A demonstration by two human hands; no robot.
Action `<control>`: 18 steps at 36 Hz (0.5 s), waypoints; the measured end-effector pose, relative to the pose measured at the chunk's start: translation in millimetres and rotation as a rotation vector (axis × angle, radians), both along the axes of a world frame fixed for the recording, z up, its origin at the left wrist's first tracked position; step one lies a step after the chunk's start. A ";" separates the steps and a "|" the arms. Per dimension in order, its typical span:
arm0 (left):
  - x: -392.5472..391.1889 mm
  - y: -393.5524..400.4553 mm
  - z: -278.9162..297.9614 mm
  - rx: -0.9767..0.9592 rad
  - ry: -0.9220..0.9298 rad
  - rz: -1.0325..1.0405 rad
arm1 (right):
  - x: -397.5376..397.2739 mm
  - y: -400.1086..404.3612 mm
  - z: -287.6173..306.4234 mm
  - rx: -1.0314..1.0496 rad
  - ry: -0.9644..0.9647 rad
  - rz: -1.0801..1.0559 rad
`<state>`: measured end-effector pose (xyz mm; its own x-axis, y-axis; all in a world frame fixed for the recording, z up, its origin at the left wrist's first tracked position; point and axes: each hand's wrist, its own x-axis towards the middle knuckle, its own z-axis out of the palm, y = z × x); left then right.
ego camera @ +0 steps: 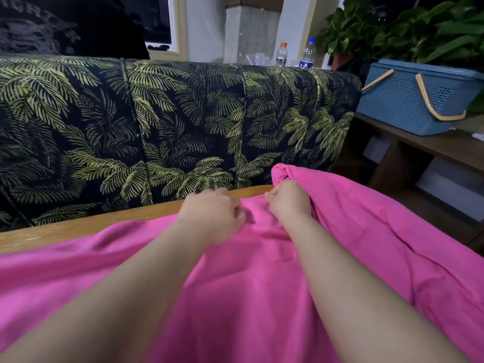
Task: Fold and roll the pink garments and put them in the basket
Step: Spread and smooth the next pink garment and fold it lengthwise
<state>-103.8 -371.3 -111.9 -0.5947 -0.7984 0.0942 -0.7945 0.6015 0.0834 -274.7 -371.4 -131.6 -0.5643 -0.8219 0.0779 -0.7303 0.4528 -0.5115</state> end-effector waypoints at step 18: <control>-43.0 25.3 -42.8 -0.171 0.241 -0.043 | -7.5 11.0 9.6 -0.020 -0.021 0.093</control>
<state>-146.9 -346.0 -154.7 -0.5717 -0.7332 0.3681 -0.7374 0.6559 0.1613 -282.2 -360.4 -122.1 -0.4869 -0.8694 0.0839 -0.7579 0.3728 -0.5354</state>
